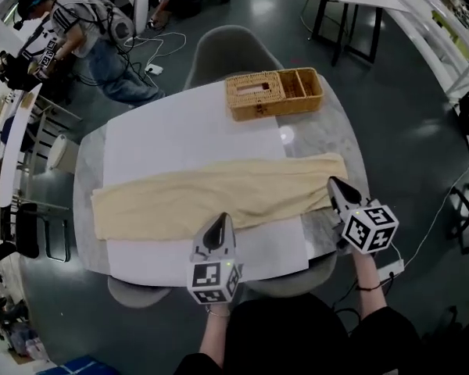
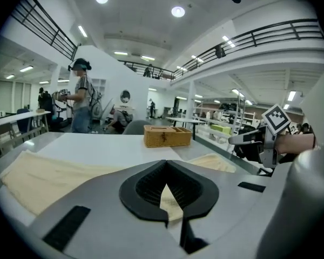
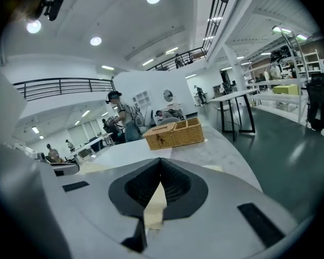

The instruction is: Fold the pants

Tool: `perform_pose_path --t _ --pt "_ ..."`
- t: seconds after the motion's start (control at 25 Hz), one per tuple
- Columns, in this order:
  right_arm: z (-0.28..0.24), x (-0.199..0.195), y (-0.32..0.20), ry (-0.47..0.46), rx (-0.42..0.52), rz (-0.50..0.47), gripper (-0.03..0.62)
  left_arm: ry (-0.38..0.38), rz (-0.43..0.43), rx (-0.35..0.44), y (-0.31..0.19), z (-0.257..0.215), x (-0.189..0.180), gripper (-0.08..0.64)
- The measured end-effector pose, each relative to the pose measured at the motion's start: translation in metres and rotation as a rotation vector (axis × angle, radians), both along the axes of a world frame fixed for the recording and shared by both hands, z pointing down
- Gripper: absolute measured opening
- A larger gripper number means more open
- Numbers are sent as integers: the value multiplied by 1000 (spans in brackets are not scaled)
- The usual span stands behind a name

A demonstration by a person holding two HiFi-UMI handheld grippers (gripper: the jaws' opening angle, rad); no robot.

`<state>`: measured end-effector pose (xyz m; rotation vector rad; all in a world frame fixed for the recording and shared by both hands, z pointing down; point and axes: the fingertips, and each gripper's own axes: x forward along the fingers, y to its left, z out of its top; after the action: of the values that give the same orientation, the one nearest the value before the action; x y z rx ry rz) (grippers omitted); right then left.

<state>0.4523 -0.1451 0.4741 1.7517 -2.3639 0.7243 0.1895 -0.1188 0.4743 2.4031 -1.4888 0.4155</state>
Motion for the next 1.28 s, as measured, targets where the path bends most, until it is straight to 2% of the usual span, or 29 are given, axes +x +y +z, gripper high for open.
perform_pose_path --t 0.16,0.44,0.56,0.72,0.92,1.28 --pt "31 25 -1 12 -84 100 14 -8 87 -46 -10 18 16 14" --pt "83 63 -6 82 -241 177 15 -13 177 -80 -16 40 38 14" --pt "94 74 -9 113 -276 188 22 -10 183 -87 -20 41 40 14" --pt "111 81 -12 82 -337 201 140 -11 189 -102 -22 47 42 14" --pt "128 86 -20 104 -377 199 201 -18 204 -122 -20 55 45 14" --pt "150 87 -25 104 -453 177 213 -21 189 -140 -15 59 46 14"
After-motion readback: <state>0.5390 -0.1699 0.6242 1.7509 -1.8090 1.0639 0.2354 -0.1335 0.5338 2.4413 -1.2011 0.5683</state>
